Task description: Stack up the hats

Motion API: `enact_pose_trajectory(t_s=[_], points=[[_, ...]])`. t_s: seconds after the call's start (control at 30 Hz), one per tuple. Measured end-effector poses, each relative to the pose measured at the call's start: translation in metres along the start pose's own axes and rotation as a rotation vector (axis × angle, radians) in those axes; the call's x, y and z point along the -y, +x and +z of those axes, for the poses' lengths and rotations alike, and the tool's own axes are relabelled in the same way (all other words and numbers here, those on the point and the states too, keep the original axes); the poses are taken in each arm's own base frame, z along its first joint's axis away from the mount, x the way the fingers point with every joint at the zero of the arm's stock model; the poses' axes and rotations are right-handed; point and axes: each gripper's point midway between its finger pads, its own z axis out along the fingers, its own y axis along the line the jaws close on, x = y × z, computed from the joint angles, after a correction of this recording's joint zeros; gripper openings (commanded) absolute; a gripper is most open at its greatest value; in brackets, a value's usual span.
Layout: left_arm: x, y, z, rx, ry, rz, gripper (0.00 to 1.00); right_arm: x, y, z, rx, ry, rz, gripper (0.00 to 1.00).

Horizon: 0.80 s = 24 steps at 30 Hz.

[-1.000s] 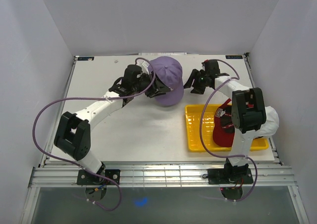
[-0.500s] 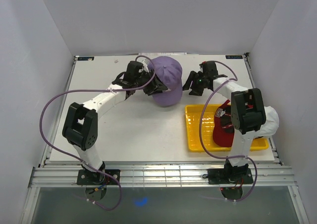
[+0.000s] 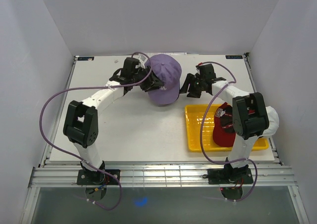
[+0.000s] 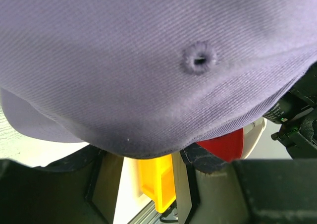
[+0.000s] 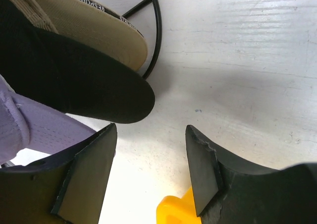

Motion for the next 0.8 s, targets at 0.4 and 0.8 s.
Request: enact_pose_trajectory(t_s=[0.4, 0.8], points=[[-0.009, 0.010, 0.000, -0.021, -0.004, -0.007, 0.52, 0.001, 0.001, -0.004, 0.009, 0.010, 0.003, 0.65], [0.013, 0.006, -0.028, 0.016, 0.035, 0.044, 0.56, -0.007, -0.020, -0.036, 0.079, 0.000, 0.004, 0.66]])
